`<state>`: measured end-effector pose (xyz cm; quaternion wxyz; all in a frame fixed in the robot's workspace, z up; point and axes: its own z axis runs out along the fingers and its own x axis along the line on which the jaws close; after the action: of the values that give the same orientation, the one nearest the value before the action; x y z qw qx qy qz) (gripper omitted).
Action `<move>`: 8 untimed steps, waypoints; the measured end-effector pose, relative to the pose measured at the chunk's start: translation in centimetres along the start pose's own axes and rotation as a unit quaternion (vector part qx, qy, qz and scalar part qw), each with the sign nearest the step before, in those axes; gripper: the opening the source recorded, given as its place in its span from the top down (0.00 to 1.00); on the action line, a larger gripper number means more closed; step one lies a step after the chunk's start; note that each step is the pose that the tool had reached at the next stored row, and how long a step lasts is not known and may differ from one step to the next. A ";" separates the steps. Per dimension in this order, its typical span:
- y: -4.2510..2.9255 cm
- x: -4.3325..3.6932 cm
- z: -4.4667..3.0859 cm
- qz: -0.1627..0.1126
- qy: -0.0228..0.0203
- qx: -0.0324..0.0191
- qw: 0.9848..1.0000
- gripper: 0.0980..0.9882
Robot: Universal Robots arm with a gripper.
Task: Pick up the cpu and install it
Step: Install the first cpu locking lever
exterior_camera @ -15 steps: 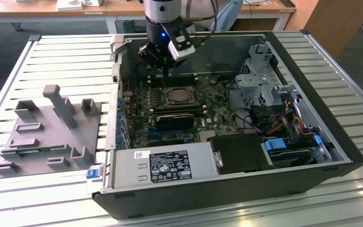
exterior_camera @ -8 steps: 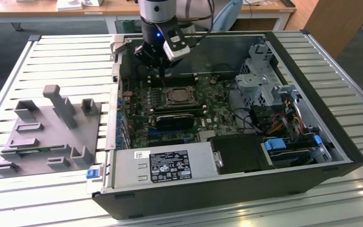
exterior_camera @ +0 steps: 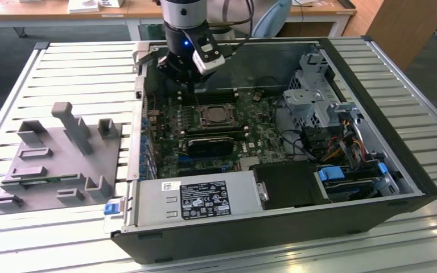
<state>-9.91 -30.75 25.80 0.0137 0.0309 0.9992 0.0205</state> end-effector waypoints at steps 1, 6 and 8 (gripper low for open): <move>-0.01 0.12 0.03 -0.001 0.000 0.000 1.000 0.99; 0.53 0.45 0.16 -0.002 0.000 0.000 1.000 0.99; 0.80 0.58 0.22 -0.002 0.000 0.000 1.000 0.99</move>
<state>-10.43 -29.91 25.60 0.0136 0.0290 0.9993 0.0206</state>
